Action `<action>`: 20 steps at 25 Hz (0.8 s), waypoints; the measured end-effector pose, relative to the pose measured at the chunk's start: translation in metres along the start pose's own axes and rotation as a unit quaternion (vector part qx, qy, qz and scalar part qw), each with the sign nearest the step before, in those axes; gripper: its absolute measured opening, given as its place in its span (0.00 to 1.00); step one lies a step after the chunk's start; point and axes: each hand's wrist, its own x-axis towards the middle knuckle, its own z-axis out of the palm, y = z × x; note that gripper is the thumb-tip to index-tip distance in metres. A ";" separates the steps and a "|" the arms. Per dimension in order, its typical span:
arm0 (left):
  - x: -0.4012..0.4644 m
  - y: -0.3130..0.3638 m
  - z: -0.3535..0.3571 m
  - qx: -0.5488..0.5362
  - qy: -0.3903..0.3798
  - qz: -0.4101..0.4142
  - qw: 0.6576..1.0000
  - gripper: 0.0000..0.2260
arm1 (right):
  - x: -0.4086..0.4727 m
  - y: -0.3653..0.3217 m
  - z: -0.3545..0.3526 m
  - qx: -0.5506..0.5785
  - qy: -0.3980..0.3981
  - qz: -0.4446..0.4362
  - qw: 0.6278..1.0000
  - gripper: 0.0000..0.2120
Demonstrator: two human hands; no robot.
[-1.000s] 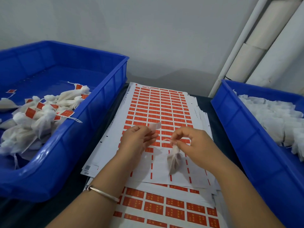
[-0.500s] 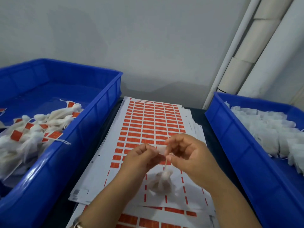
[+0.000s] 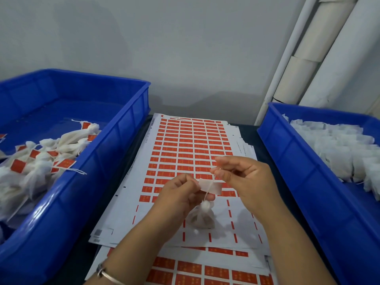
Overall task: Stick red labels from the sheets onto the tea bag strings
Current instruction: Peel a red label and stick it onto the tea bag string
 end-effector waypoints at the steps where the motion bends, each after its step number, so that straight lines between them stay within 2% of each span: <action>1: -0.001 0.001 0.000 0.003 0.003 0.000 1.000 0.07 | 0.000 0.002 -0.001 -0.002 0.000 -0.002 1.000 0.08; 9: -0.004 0.004 0.001 -0.001 0.012 0.014 1.000 0.09 | -0.001 0.013 0.001 -0.013 0.011 -0.013 1.000 0.09; 13: -0.004 0.005 -0.001 -0.009 0.005 0.026 1.000 0.17 | -0.001 0.015 0.001 0.004 0.015 -0.011 1.000 0.09; 16: -0.003 0.003 -0.001 -0.007 -0.007 0.030 0.999 0.13 | -0.001 0.016 0.002 0.006 0.018 -0.008 1.000 0.09; 20: 0.001 -0.001 -0.004 0.000 -0.035 0.016 0.999 0.14 | -0.001 0.016 0.001 0.008 0.019 -0.008 1.000 0.09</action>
